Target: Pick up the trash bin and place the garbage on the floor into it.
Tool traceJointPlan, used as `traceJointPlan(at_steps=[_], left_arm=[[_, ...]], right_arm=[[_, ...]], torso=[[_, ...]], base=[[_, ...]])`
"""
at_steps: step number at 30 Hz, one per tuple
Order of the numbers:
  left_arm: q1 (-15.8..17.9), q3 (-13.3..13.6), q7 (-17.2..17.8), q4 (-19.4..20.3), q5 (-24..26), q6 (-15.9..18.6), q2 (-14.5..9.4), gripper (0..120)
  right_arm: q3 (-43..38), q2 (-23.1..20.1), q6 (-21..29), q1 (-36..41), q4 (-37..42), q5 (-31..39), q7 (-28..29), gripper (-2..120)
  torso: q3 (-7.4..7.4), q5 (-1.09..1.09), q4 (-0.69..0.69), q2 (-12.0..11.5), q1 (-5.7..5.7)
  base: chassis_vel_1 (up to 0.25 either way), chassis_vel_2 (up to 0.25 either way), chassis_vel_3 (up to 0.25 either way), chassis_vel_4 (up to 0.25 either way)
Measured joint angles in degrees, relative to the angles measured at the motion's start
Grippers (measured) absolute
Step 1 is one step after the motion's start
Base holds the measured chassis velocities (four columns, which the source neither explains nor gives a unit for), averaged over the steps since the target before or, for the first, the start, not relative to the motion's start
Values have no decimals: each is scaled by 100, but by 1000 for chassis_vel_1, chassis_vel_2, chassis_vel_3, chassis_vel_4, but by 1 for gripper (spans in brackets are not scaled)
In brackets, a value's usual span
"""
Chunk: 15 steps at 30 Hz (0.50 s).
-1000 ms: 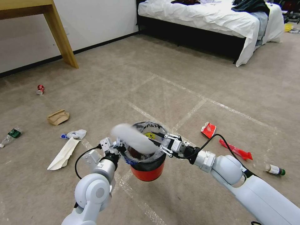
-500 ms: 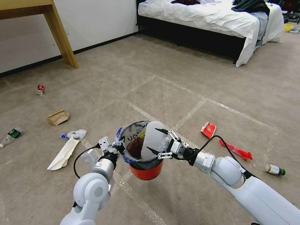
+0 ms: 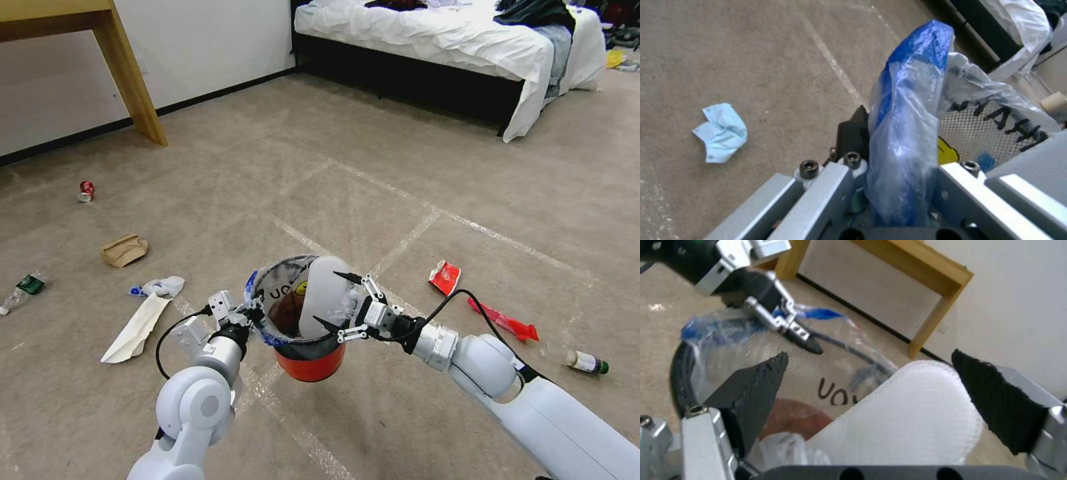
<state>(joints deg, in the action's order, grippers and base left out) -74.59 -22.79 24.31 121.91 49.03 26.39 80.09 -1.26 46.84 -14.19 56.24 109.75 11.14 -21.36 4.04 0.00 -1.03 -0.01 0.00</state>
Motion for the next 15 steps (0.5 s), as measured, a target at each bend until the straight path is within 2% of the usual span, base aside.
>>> traceJointPlan(at_steps=[5,15], left_arm=[[-57,-100,-8,-23,-129,-45,8,4],[-292,-542,-89,-95,-463,-168,11,4]], right_arm=[[-100,2,85,-37,76,215,121,95],[-586,61,268,-19,-30,1183,756,95]], torso=[[0,0,0,0,0],[0,0,0,0,0]], base=[[0,0,0,0],[0,0,0,0]])
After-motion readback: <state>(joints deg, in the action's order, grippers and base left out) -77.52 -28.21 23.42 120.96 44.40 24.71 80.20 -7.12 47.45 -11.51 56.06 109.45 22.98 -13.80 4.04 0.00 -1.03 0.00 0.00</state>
